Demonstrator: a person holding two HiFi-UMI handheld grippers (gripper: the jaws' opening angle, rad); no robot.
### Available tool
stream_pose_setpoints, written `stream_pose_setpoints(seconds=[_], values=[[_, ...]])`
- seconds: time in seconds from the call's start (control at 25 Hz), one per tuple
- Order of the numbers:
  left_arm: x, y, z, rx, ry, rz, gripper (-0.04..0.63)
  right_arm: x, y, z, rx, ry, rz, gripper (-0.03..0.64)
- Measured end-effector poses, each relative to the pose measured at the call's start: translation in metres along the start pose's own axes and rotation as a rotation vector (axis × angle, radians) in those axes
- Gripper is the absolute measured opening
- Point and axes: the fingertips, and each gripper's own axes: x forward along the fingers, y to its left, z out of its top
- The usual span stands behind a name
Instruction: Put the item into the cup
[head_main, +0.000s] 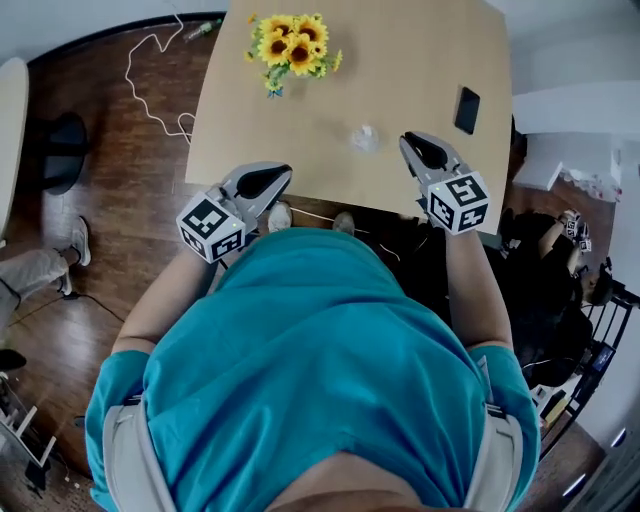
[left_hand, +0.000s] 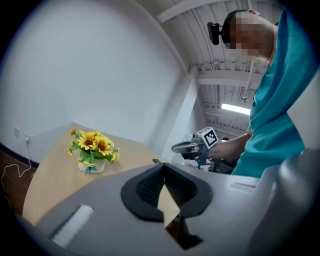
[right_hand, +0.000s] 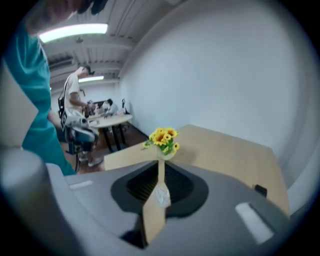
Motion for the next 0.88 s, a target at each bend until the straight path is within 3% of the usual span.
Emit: stream_pose_setpoints(seconds=[0.16, 0.48, 0.76, 0.88], values=[[0.003, -0.023, 0.006, 0.01, 0.003, -0.043, 0.003, -0.072, 0.01, 0.01, 0.108, -0.138, -0.025, 0.015], [-0.001, -0.164, 0.022, 0.09, -0.027, -0.085, 0.003, -0.235, 0.089, -0.013, 0.034, -0.208, 0.014, 0.009], [-0.008, -0.334, -0.04, 0.08, -0.08, 0.009, 0.003, -0.38, 0.153, -0.101, -0.001, -0.281, 0.108, 0.009], [-0.017, -0.397, -0.067, 0.078, -0.058, 0.025, 0.003, -0.419, 0.182, -0.134, 0.0, -0.273, 0.169, 0.009]])
